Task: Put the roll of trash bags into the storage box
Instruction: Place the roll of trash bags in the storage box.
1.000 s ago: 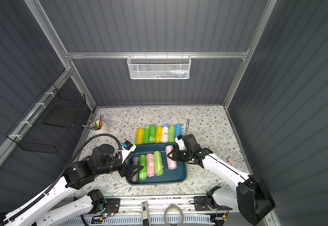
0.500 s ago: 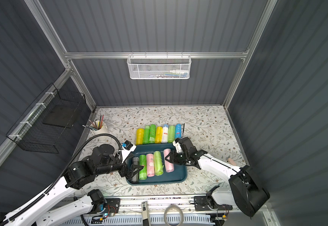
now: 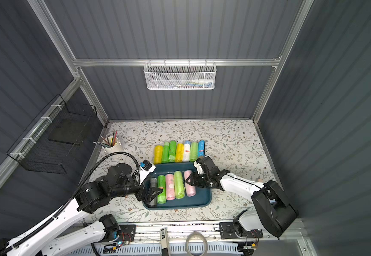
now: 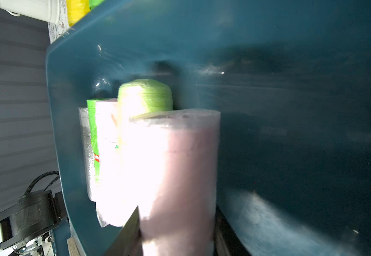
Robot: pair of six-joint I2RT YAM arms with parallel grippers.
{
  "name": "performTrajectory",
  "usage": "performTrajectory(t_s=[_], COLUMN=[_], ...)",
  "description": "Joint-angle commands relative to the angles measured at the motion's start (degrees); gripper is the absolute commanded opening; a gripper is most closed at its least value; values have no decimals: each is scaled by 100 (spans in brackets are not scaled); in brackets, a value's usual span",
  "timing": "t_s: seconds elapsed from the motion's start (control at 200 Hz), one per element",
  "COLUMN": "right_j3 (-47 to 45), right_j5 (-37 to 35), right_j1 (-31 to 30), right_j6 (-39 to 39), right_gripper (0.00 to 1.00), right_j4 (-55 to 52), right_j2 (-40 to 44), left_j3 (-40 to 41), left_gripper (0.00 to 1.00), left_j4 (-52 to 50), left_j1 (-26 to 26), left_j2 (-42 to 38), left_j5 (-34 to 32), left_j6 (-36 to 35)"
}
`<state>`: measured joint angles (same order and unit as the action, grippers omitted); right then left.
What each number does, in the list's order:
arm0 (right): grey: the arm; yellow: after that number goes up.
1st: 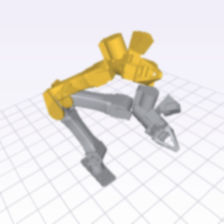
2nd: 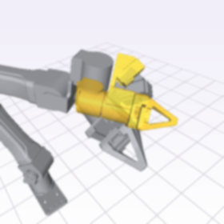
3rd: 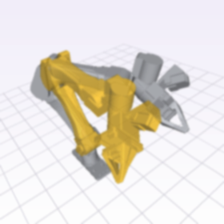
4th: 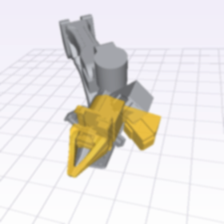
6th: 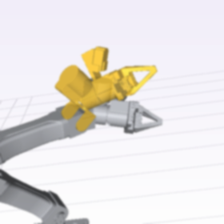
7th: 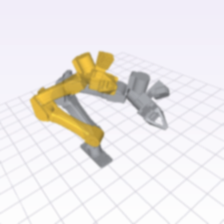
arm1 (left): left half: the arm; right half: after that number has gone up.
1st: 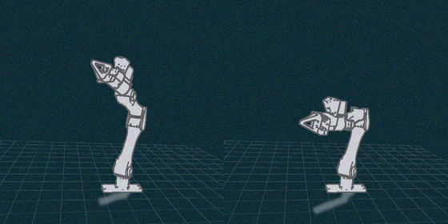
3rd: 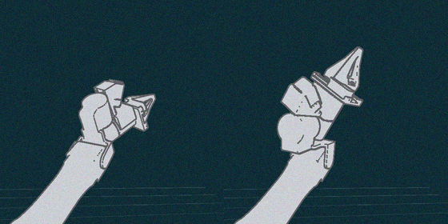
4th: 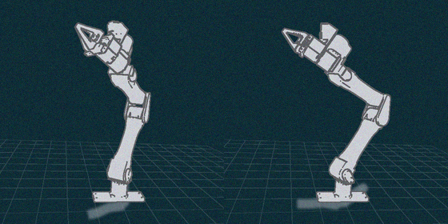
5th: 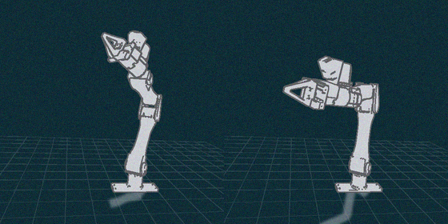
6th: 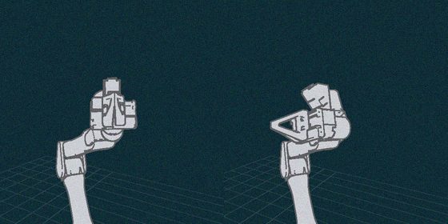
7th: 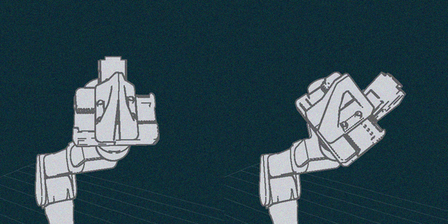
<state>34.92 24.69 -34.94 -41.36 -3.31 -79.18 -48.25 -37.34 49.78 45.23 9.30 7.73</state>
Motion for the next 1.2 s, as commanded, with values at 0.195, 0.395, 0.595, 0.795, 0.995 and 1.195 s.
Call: performTrajectory(t_s=[0.195,0.395,0.595,0.795,0.995,1.195], right_j3=[57,106,176,194,246,257], right_j5=[-174,-179,-207,-166,-151,-157], right_j1=[-127,-154,-171,-215,-240,-245], right_j6=[-82,-109,-159,-205,-193,-196], right_gripper=[40,40,40,41,41,42], right_j4=[287,364,396,510,520,533], right_j2=[-171,-317,-438,-619,-717,-775], left_j3=[39,44,48,50,45,50], left_gripper=[100,100,100,100,100,100], left_j4=[-107,-98,-102,-104,-109,-106], left_j1=[-41,-39,-43,-39,-44,-39], left_j2=[180,157,203,186,213,204], left_j5=[263,263,316,314,320,328], left_j6=[17,27,18,19,18,19])
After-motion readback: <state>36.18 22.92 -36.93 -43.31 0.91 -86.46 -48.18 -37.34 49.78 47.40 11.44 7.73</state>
